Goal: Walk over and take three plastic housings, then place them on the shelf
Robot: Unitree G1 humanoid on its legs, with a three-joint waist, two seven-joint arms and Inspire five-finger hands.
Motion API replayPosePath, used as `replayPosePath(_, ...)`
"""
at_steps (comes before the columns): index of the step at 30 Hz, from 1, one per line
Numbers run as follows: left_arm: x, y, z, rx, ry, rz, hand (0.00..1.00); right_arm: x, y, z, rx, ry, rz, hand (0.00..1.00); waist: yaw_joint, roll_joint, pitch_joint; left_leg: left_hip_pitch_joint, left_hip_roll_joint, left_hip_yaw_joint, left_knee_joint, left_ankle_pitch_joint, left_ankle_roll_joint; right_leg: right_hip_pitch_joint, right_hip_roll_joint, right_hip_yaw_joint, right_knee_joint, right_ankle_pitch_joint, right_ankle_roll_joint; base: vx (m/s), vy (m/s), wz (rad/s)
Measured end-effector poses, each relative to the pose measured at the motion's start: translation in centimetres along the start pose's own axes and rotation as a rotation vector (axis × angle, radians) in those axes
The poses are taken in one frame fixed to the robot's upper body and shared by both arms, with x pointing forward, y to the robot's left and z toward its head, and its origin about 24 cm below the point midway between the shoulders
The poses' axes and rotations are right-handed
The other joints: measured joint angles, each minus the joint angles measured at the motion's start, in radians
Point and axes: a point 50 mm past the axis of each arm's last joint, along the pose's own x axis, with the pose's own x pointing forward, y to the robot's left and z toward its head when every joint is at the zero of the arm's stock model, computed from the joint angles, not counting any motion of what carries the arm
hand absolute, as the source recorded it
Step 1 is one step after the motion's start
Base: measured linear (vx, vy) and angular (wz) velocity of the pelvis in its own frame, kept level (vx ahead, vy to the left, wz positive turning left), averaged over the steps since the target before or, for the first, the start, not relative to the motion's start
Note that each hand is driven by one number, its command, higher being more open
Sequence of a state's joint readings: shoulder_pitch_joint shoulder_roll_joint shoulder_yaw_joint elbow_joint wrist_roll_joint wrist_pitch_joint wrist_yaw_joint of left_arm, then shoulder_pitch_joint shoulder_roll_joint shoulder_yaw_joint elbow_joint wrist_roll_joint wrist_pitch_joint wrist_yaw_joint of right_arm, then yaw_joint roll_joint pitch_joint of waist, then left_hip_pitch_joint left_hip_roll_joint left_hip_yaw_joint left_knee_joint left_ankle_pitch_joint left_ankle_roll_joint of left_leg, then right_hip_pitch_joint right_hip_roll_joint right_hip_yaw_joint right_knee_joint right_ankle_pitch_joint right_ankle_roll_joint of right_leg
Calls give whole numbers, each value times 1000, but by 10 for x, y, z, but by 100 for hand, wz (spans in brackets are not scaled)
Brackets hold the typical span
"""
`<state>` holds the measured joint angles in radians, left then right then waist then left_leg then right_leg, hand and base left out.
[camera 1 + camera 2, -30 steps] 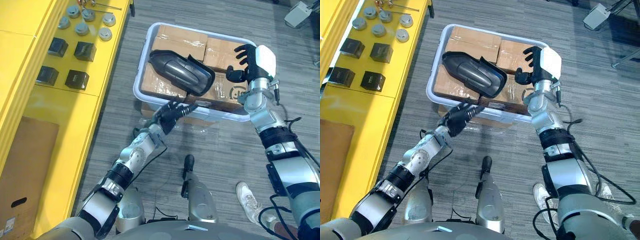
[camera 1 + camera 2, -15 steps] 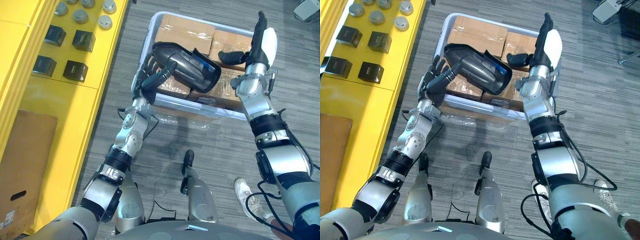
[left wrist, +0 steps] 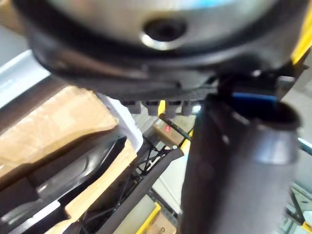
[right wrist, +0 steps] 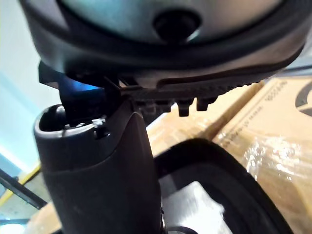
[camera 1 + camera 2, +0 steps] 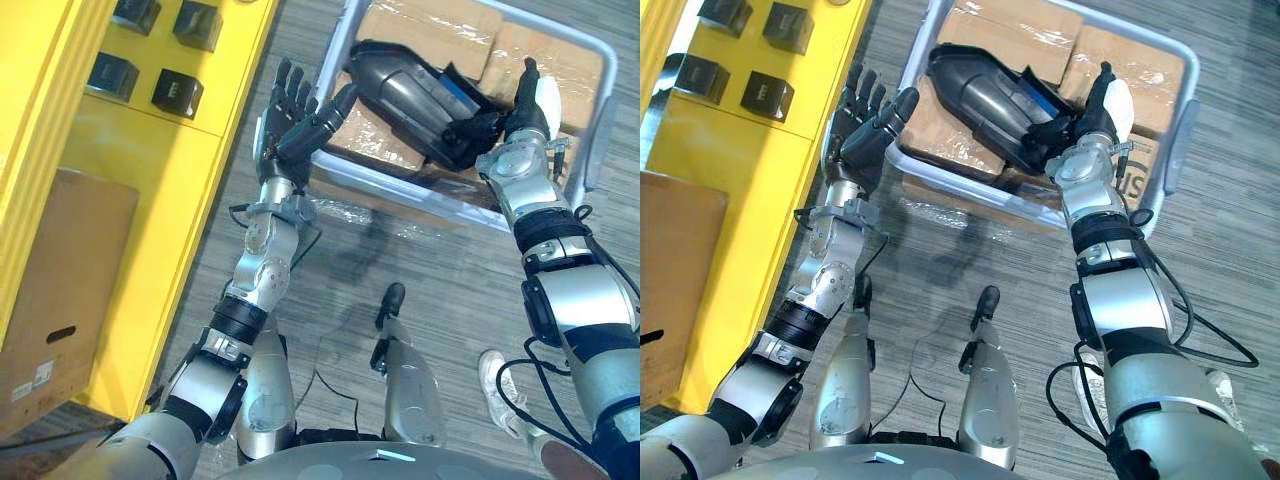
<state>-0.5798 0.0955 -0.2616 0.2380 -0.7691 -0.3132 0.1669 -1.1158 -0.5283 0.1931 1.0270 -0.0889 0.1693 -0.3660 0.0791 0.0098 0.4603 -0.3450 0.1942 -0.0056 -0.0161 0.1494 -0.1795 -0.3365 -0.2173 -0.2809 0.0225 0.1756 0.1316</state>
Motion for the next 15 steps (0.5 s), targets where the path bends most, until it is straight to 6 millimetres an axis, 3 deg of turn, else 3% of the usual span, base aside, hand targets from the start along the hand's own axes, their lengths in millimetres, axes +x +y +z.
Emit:
replayPosePath(2,-3,-2,-1,-7,0,-18,100,4,-12,2,-15,-9,-12,100,2,8,4,-13,-7,-7,2,3,3,-10,-8,-7,5,0,0,6,11,12)
replayPosePath(3,-5,-2,-2,-10,-3,-33,100,7,-17,5,-18,-17,-11,0,2,13,7,-19,-11,-10,6,3,4,-15,-13,-10,9,0,0,-6,17,14)
replayPosePath(7,-10,-5,-6,-21,9,-77,100,11,-30,1,-26,17,-21,0,15,26,14,-39,-14,-26,13,2,5,-23,-15,-21,15,-1,1,-20,-3,8)
replayPosePath(11,-20,-14,-7,-14,4,-161,100,18,-64,-12,-105,56,-98,0,33,52,24,-59,-16,-50,16,8,11,-30,-18,-40,29,-12,0,-49,-22,13)
replayPosePath(15,-30,-11,-14,-16,32,-173,100,18,-68,-21,-207,69,-108,0,41,59,24,-61,-17,-55,16,15,9,-30,-20,-44,35,-14,0,-28,-17,5)
